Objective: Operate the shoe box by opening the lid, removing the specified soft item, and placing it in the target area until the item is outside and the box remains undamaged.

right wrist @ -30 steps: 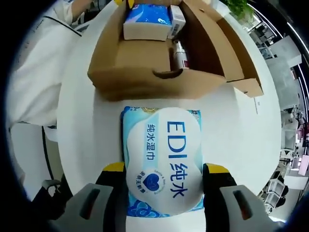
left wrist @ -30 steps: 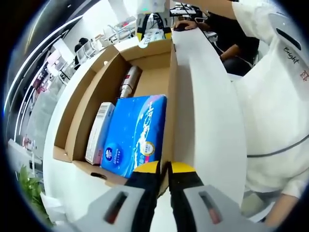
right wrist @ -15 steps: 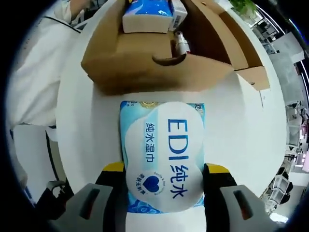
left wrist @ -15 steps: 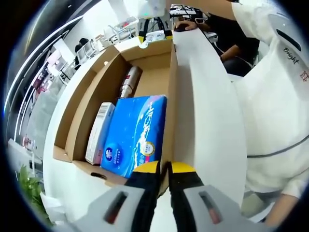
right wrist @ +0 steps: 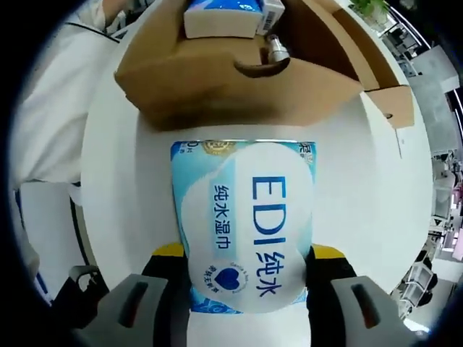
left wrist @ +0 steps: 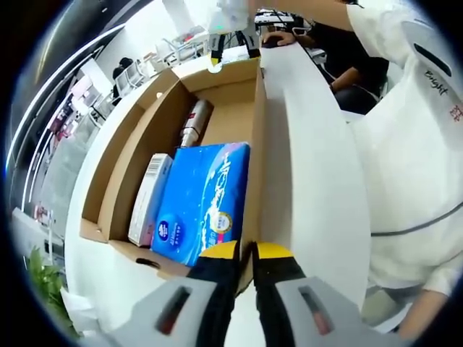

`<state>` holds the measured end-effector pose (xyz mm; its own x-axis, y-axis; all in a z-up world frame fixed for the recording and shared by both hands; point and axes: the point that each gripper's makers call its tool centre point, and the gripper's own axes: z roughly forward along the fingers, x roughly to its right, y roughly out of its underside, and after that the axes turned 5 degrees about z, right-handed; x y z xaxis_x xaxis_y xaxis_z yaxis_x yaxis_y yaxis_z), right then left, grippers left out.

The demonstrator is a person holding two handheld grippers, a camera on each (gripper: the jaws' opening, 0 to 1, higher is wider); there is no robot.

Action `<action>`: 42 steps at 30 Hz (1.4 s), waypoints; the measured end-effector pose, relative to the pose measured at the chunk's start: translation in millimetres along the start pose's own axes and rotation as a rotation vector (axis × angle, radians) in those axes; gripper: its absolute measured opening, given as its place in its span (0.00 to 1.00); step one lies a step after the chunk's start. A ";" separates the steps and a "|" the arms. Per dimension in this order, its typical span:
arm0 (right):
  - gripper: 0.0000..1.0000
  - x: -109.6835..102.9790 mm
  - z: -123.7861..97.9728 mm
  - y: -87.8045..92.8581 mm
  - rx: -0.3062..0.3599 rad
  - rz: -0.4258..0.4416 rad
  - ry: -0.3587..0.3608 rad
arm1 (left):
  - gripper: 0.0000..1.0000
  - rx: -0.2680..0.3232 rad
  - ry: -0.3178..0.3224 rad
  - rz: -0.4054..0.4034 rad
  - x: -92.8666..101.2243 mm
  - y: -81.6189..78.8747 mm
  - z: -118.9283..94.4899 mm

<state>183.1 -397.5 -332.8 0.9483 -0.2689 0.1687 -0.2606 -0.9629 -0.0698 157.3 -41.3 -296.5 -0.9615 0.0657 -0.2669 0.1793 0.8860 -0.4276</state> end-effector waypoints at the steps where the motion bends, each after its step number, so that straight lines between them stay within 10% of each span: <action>1: 0.64 -0.2 0.0 0.3 -0.001 -0.001 0.000 | 0.07 0.001 -0.002 0.001 0.0 -0.1 0.0; 23: 0.56 2.9 -26.8 -3.9 0.130 -0.072 0.031 | 0.07 0.001 0.006 -0.008 0.0 -0.2 2.4; 31: 0.44 6.9 -75.3 -47.5 0.351 0.006 0.050 | 0.07 -0.006 -0.014 0.003 -0.2 -0.1 2.4; 42: 0.38 23.3 -88.1 -43.1 0.373 0.124 0.130 | 0.08 0.000 -0.026 0.037 0.0 -0.5 2.0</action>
<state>200.5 -364.2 -239.3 0.8766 -0.4062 0.2580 -0.2652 -0.8552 -0.4453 157.6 -42.6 -298.0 -0.9484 0.0864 -0.3052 0.2147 0.8832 -0.4170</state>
